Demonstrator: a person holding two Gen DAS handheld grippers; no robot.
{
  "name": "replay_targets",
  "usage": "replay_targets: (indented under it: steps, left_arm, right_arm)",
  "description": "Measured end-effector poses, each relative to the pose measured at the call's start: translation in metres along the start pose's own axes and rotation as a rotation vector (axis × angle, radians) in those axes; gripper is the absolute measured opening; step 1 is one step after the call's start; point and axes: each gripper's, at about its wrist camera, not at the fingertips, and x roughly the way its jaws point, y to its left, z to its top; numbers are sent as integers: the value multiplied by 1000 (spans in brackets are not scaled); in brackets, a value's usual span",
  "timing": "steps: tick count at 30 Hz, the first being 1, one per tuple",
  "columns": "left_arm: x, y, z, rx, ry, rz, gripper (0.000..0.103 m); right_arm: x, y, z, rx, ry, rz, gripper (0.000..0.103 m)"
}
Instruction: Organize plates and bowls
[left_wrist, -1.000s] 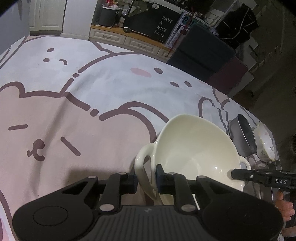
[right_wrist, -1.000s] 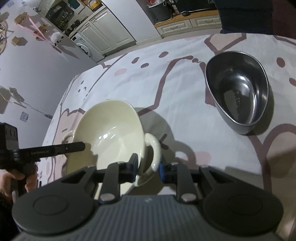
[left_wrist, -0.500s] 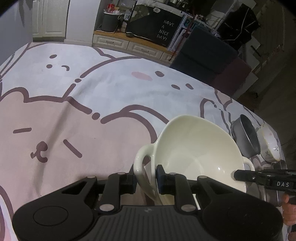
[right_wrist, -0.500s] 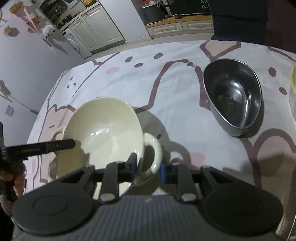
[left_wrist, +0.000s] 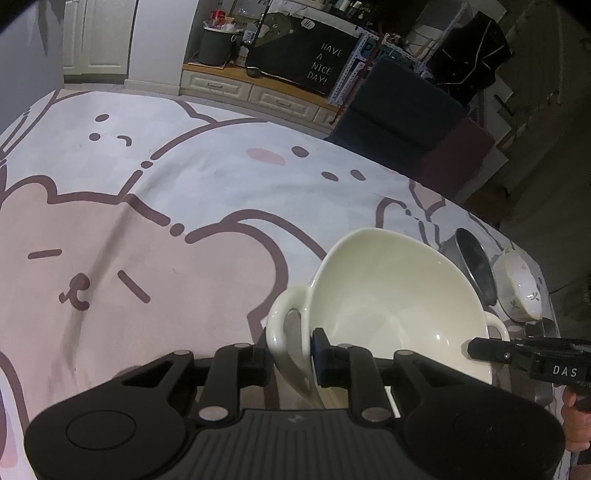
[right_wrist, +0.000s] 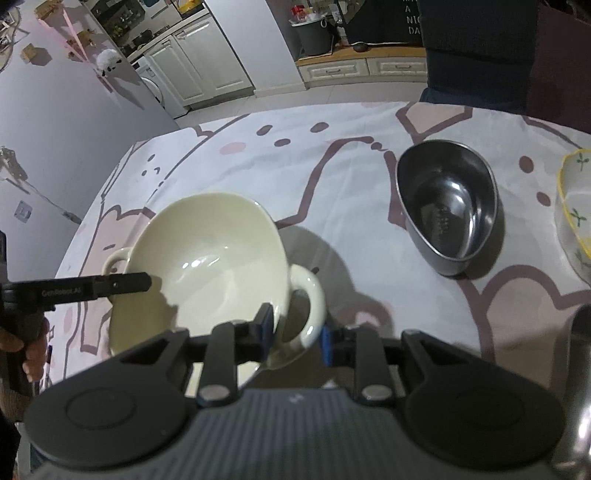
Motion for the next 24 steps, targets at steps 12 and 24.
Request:
replay_targets:
  steps: [12,24]
  left_arm:
    - [-43,-20,-20,19,-32,-5,22]
    - [-80,-43,-46,55,-52,-22,22]
  right_arm:
    - [-37,7,-18,-12,-40,4,30]
    - [-81,13,-49,-9,-81,-4,30]
